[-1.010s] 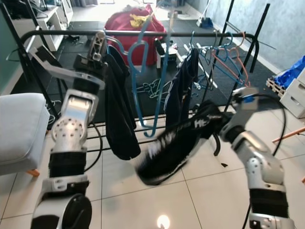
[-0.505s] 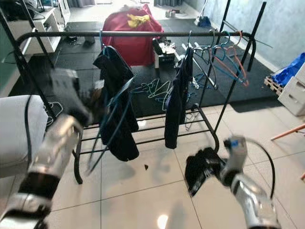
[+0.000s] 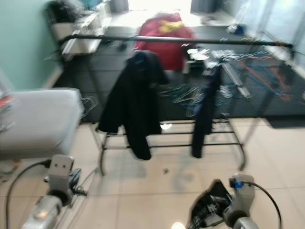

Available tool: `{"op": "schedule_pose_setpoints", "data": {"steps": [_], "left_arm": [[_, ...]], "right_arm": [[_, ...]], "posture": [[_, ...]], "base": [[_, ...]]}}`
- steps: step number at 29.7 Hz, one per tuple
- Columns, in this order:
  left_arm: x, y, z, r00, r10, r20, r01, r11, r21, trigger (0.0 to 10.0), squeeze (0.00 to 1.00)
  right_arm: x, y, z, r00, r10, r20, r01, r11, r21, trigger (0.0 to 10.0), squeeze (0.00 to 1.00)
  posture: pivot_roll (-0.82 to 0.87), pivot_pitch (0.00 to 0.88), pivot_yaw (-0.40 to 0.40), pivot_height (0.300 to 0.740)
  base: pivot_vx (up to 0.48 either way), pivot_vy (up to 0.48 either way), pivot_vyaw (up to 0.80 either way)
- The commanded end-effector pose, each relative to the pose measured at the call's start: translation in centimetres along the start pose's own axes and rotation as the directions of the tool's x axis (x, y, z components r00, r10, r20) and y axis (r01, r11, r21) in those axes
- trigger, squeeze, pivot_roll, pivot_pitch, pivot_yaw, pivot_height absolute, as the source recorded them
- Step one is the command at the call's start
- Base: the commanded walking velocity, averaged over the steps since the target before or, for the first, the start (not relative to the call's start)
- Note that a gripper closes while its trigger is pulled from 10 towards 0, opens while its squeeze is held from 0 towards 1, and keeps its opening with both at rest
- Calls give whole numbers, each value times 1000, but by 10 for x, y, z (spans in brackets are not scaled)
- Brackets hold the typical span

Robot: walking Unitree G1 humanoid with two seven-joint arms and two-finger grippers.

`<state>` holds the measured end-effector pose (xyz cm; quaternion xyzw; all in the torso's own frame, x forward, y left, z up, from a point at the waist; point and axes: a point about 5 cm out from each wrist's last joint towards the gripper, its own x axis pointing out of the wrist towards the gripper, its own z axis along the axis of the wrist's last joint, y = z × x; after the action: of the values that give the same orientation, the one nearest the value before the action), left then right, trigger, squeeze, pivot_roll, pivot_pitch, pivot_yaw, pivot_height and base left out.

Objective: Hang hanger

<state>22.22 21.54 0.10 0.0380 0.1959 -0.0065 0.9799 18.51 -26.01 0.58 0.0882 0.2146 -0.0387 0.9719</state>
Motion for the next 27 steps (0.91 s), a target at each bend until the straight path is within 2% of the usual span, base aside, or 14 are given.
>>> {"op": "schedule_pose_setpoints", "data": {"steps": [1, 2, 4, 5, 7, 9, 27], "left_arm": [[-3, 0, -6, 1000, 4, -3, -4, 1000, -25, 10000, 0], [-3, 0, -6, 1000, 4, -3, -4, 1000, -25, 10000, 0], [-6, -2, -7, 1000, -10, 1, 10, 994, -110, 10000, 0], [-6, -2, -7, 1000, -10, 1, 10, 994, -110, 10000, 0], [-5, -2, -6, 998, -57, 9, 58, 972, -228, 10000, 0], [-4, 0, -5, 998, -58, 14, 60, 966, -252, 10000, 0], [2, 0, -3, 996, -85, 32, 90, 961, -262, 10000, 0]], "right_arm": [[-6, -6, -8, 1000, -27, 6, 27, 1000, 5, 10000, 0], [-6, -6, -8, 1000, -27, 6, 27, 1000, 5, 10000, 0], [-11, -11, -18, 999, -39, -10, 40, 999, 33, 10000, 0], [-11, -11, -18, 999, -39, -10, 40, 999, 33, 10000, 0], [-13, -13, -23, 999, -53, -4, 53, 994, 96, 10000, 0], [-12, -13, -24, 999, -51, -5, 51, 993, 109, 10000, 0], [-1, -20, -26, 1000, -27, -9, 28, 991, 128, 10000, 0]], "posture": [[-16, 67, -33, 740], [-16, 67, -33, 740], [-11, 64, -35, 740], [-11, 64, -35, 740], [-3, 67, -40, 740], [-6, 64, -43, 740], [-14, 83, -41, 740]], "base": [[0, 0, 725], [0, 0, 725], [0, 0, 709], [0, 0, 700], [0, 0, 587], [0, 0, 584], [0, 0, 585]]}}
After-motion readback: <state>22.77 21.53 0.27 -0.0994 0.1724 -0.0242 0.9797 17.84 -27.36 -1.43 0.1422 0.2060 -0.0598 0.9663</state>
